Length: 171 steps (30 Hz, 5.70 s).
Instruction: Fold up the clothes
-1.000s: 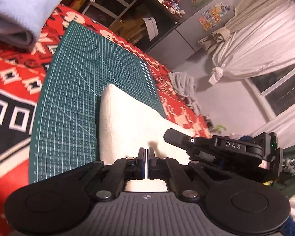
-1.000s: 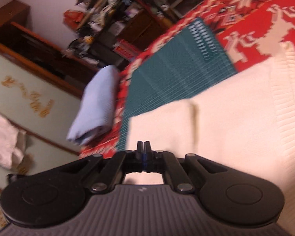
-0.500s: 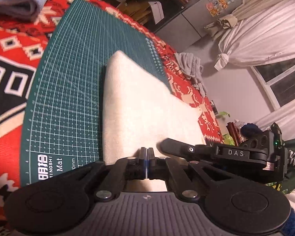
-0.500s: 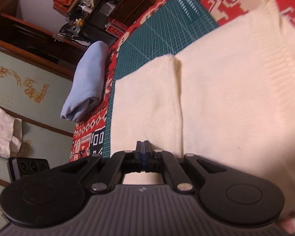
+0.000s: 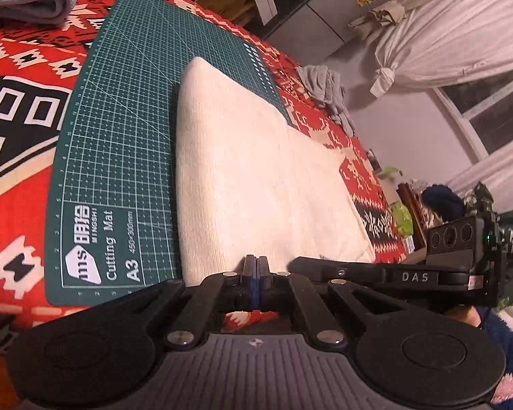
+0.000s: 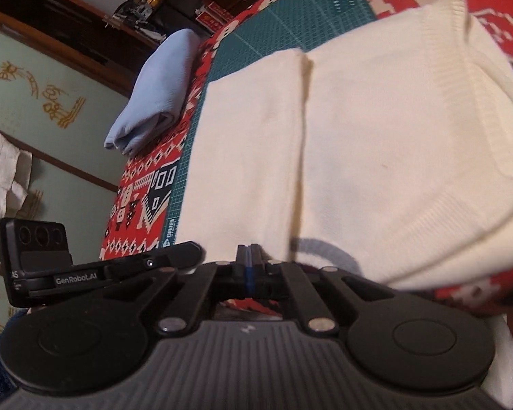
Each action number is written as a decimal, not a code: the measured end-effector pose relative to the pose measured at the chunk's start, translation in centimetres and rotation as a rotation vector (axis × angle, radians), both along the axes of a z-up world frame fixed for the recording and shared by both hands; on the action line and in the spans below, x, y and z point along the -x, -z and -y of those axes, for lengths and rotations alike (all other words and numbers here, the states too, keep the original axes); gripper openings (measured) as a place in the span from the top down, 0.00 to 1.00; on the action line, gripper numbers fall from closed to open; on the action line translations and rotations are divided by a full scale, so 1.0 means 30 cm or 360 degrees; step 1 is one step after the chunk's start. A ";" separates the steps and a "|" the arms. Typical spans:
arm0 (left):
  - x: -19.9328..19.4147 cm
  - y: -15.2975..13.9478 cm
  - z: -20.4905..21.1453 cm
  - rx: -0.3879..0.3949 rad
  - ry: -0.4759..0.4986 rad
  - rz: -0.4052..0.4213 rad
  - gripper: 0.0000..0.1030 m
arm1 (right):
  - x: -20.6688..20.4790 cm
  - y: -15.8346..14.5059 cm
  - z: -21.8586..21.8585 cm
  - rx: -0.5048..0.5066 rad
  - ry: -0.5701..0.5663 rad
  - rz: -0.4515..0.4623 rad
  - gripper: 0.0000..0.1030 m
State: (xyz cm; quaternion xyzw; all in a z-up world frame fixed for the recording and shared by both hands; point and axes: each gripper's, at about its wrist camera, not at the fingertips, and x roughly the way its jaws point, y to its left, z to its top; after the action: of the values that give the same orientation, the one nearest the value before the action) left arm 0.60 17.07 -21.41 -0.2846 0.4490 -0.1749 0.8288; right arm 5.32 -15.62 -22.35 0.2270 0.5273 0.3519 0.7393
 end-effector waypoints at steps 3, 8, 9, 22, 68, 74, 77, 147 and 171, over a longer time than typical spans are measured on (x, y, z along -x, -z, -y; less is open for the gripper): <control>0.019 0.004 0.009 -0.0042 0.0020 0.0011 0.98 | 0.024 -0.007 0.038 0.0000 0.0018 -0.0006 1.00; 0.029 -0.007 0.014 -0.0047 -0.0004 0.0017 0.99 | 0.048 -0.037 0.059 -0.0029 0.0096 0.0069 0.94; 0.029 -0.018 0.022 -0.0060 0.0008 0.0036 0.99 | 0.053 -0.043 0.063 -0.0035 0.0112 0.0084 0.94; -0.079 -0.080 0.211 -0.0170 0.0221 0.0164 0.97 | 0.161 -0.096 0.405 0.0344 0.0756 0.0382 0.77; 0.081 -0.021 -0.246 0.0327 -0.0405 0.0125 0.86 | 0.180 -0.188 -0.561 0.0459 -0.0560 0.0892 0.93; -0.003 -0.014 -0.203 0.0341 -0.0320 0.0111 0.70 | 0.194 -0.200 -0.508 0.0424 -0.0575 0.0850 0.93; -0.036 -0.025 -0.157 0.0250 -0.0250 0.0104 0.69 | 0.186 -0.219 -0.463 0.0374 -0.0532 0.0815 0.83; 0.066 0.041 -0.175 0.0410 -0.0198 -0.0089 0.96 | 0.170 -0.133 -0.069 0.0593 -0.0232 0.0677 0.88; -0.066 -0.001 -0.025 0.0072 -0.0052 0.0096 0.97 | 0.028 -0.141 -0.240 0.0553 -0.0318 0.0787 0.90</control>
State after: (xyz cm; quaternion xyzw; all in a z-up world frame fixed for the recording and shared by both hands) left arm 2.59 17.83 -21.38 -0.3051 0.4151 -0.1799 0.8380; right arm 4.48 -8.43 -18.11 -0.0479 0.4036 0.3720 0.8345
